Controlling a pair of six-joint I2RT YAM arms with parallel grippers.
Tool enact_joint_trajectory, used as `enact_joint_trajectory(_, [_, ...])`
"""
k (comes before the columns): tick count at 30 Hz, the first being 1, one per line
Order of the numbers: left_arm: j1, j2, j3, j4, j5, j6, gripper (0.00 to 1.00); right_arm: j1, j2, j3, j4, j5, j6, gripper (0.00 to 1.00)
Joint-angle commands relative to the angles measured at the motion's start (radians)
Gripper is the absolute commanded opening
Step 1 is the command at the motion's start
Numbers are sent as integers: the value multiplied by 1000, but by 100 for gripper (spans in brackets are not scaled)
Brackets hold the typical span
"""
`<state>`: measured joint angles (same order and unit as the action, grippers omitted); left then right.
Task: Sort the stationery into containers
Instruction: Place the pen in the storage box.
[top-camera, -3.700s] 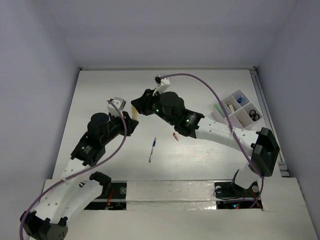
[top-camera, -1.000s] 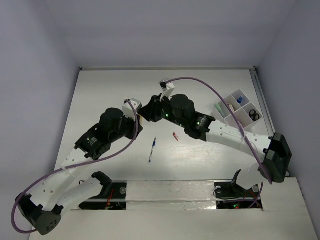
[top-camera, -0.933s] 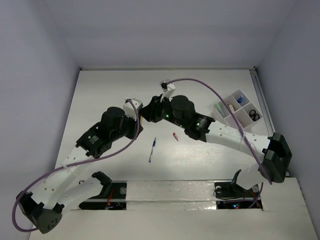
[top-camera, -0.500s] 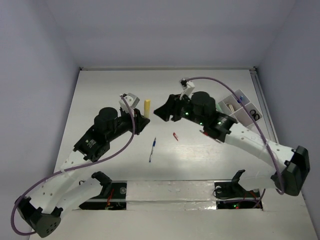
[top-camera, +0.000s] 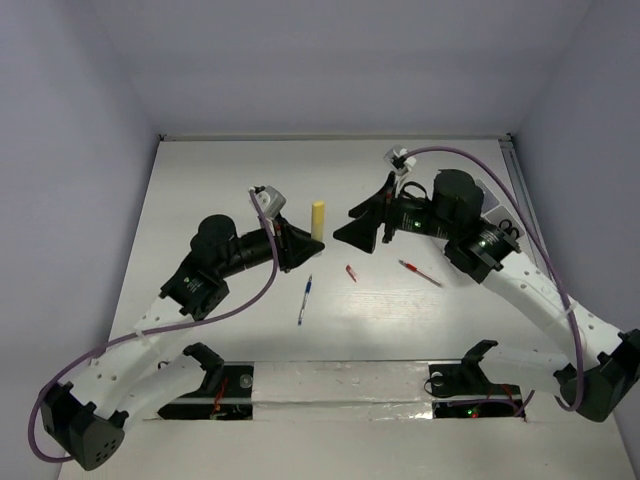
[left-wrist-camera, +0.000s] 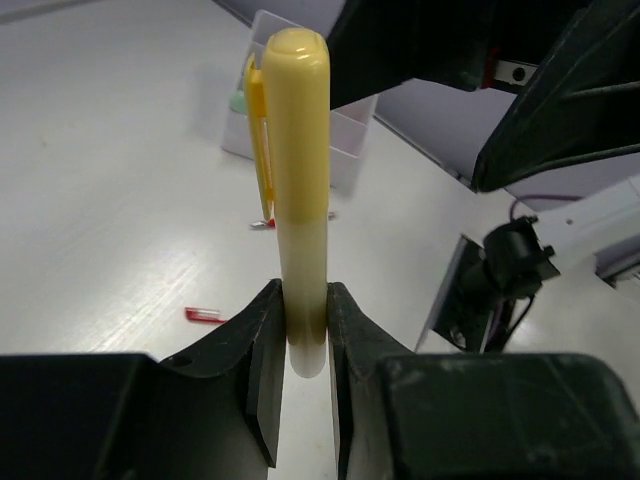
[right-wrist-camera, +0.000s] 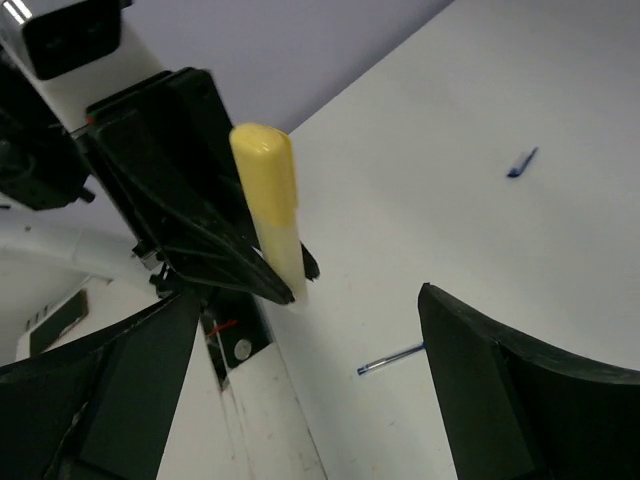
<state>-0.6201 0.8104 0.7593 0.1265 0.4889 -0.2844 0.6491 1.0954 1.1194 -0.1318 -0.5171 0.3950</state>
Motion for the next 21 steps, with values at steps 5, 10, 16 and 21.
enact_joint_trajectory(5, [0,33,-8,174,226,-82,0,4,99,91,156,-238,-33,97])
enact_joint_trajectory(10, [0,44,-11,186,260,-88,0,4,172,111,219,-270,14,83])
enact_joint_trajectory(16, [9,44,-18,185,270,-88,0,4,204,100,278,-287,67,33])
enact_joint_trajectory(21, [10,36,-11,157,243,-75,0,4,212,108,248,-250,71,0])
